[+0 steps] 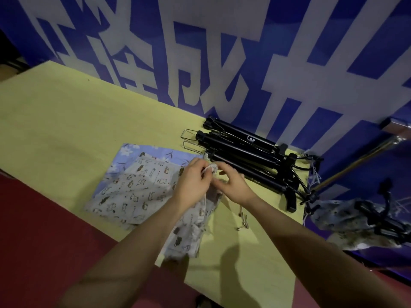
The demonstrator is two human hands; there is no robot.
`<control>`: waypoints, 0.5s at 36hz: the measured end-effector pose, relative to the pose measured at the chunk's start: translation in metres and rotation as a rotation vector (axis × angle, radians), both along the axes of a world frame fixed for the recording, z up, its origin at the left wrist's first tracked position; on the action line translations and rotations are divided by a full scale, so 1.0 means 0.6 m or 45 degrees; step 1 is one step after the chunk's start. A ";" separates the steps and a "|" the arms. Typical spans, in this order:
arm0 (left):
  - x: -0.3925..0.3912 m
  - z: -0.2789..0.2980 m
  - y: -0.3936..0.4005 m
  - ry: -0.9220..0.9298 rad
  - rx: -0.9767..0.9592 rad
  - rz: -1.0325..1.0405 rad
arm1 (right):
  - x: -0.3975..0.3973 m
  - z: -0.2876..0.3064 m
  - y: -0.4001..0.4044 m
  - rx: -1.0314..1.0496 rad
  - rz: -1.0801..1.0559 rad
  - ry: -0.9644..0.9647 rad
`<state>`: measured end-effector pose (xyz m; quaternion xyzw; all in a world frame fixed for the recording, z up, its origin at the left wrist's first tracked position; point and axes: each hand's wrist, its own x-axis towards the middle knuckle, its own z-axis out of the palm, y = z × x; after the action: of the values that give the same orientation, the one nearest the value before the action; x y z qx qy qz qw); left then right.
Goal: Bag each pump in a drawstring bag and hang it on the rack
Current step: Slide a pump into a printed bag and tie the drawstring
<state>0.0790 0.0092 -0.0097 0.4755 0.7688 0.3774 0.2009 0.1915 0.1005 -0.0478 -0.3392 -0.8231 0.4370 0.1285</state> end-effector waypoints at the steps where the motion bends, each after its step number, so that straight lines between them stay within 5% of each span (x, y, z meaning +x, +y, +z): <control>1: 0.002 0.006 0.002 -0.020 0.006 -0.006 | -0.002 0.006 0.000 -0.004 0.018 0.010; 9: 0.005 0.033 0.000 0.171 -0.028 -0.111 | 0.007 0.045 0.016 -0.019 -0.128 0.082; 14: 0.010 0.036 -0.013 0.844 -0.281 -0.329 | 0.027 0.060 0.029 0.256 -0.160 -0.040; 18: 0.017 0.046 -0.014 1.112 -0.452 -0.363 | 0.040 0.068 0.040 0.460 -0.274 -0.101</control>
<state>0.0891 0.0007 0.0182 0.6481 0.7610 -0.0254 -0.0125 0.2154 0.1246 -0.0068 -0.4135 -0.8515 0.2525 0.2007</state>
